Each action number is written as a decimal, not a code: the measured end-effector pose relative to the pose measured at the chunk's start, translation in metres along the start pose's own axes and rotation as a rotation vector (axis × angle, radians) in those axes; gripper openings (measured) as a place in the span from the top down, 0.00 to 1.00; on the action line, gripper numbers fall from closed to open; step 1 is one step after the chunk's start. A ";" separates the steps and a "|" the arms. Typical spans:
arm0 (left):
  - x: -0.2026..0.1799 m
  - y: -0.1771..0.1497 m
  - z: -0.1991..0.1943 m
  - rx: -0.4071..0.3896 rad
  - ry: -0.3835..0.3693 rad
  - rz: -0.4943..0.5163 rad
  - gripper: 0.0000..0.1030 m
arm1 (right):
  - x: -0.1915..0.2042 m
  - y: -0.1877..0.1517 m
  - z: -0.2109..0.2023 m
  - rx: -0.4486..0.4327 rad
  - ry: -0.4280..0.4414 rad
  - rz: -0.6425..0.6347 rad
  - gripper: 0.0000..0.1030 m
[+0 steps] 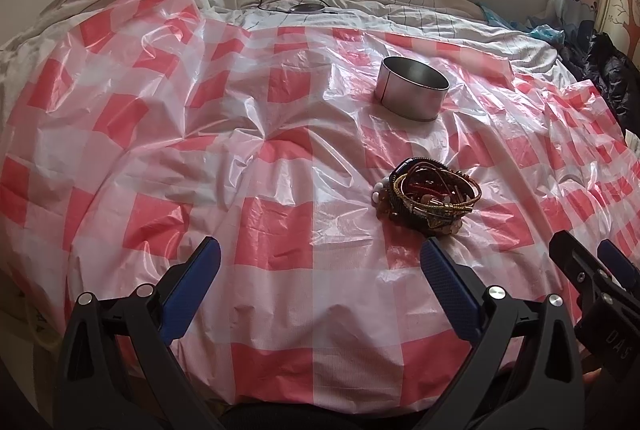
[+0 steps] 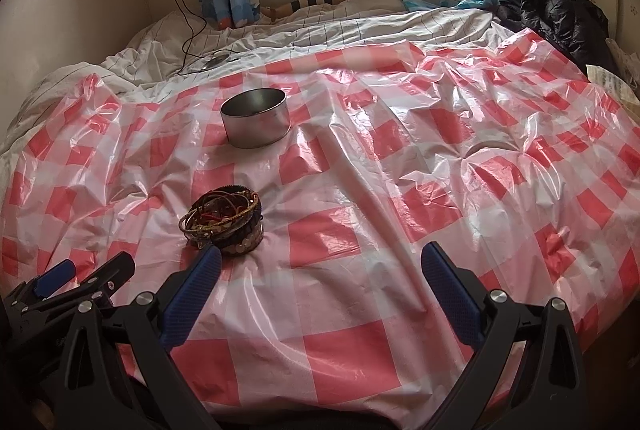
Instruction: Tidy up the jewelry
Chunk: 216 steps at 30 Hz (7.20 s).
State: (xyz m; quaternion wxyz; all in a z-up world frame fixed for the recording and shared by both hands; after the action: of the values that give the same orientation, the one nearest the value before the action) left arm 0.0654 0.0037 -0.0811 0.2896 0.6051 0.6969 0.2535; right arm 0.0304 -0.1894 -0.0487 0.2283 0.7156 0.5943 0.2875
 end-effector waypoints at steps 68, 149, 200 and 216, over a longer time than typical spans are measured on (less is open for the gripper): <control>-0.087 0.002 0.038 0.065 -0.307 0.656 0.10 | -0.005 -0.012 0.011 0.101 0.092 0.034 0.07; -0.018 0.101 0.073 -0.021 -0.505 -0.011 0.97 | 0.077 0.008 0.084 0.220 0.390 -0.178 0.07; -0.090 0.197 0.075 -0.177 -0.803 -0.147 0.97 | 0.023 0.154 0.164 0.148 0.411 0.037 0.94; -0.080 0.202 0.155 -0.069 -0.452 -0.054 0.43 | 0.037 0.161 0.213 0.158 0.386 -0.002 0.94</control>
State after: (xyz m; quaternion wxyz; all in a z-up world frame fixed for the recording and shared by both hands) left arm 0.3247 -0.0472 -0.0402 0.4656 0.6173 0.6212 0.1271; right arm 0.2965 -0.1805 -0.0911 0.0535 0.6622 0.6485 0.3715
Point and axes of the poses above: each gripper's, at about its wrist camera, not at the fingertips, and z roughly the way its jaws point, x to its left, y to its top, the point moved 10 cm from there along z, roughly the way its jaws point, and after that the axes turned 5 degrees about -x, right-handed, at the moved point
